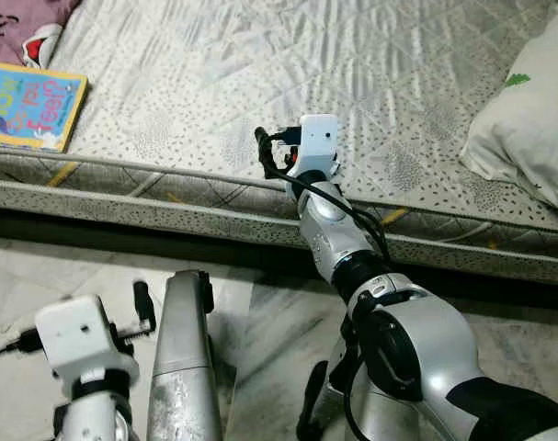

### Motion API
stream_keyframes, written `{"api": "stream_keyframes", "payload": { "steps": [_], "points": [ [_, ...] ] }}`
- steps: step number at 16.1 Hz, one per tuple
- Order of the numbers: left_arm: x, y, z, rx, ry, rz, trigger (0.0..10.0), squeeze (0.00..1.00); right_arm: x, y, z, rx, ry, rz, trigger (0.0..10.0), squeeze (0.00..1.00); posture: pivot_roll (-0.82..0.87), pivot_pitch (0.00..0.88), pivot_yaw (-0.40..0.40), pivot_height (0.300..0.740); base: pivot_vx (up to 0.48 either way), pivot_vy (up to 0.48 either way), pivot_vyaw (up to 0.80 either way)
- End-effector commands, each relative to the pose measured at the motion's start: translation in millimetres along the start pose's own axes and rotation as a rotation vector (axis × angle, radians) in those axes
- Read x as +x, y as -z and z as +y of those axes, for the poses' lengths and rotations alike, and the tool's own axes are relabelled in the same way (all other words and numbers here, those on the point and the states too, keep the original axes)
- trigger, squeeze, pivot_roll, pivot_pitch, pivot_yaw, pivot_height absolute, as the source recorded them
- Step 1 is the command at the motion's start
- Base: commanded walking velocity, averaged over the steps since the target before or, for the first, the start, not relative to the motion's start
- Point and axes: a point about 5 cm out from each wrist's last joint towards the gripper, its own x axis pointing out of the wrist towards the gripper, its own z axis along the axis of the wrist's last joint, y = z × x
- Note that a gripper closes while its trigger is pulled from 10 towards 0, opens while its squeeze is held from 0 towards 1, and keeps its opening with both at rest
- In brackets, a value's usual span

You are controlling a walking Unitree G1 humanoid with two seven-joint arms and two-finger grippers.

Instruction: Clean up the room

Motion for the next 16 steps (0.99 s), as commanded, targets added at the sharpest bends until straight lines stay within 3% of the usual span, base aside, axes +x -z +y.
{"api": "stream_keyframes", "payload": {
  "steps": [1,5,7,13,16],
  "points": [
    [-5.5,-1.6,0.2,-0.001,-0.016,0.004,10.0,0.00,-4.1,9.4,17.3,-0.018,-0.020,0.025,10.0,0.00,0.36,0.342,-0.052,0.527,0.000,0.000,0.00],
    [-12.1,-1.3,-0.4,0.004,-0.012,0.017,10.0,0.00,-4.6,10.6,19.7,-0.080,0.018,0.027,10.0,0.00,0.36,0.361,-0.043,0.527,0.000,0.000,0.00],
    [-10.6,-2.9,-2.0,0.013,-0.001,0.011,10.0,0.00,-3.4,10.8,16.0,-0.194,0.072,0.043,10.0,0.00,0.36,0.368,-0.040,0.527,0.000,0.000,0.00],
    [-9.8,-2.5,-1.7,0.030,-0.014,0.011,10.0,0.00,-4.8,18.4,-11.2,-0.391,0.228,0.132,10.0,0.00,0.37,0.369,-0.051,0.527,0.000,0.000,0.00],
    [-7.2,-2.8,-0.7,0.036,-0.021,0.009,10.0,0.00,-7.3,23.5,-17.3,-0.443,0.278,0.171,10.0,0.00,0.37,0.364,-0.053,0.527,0.000,0.000,0.00]
  ]
}}
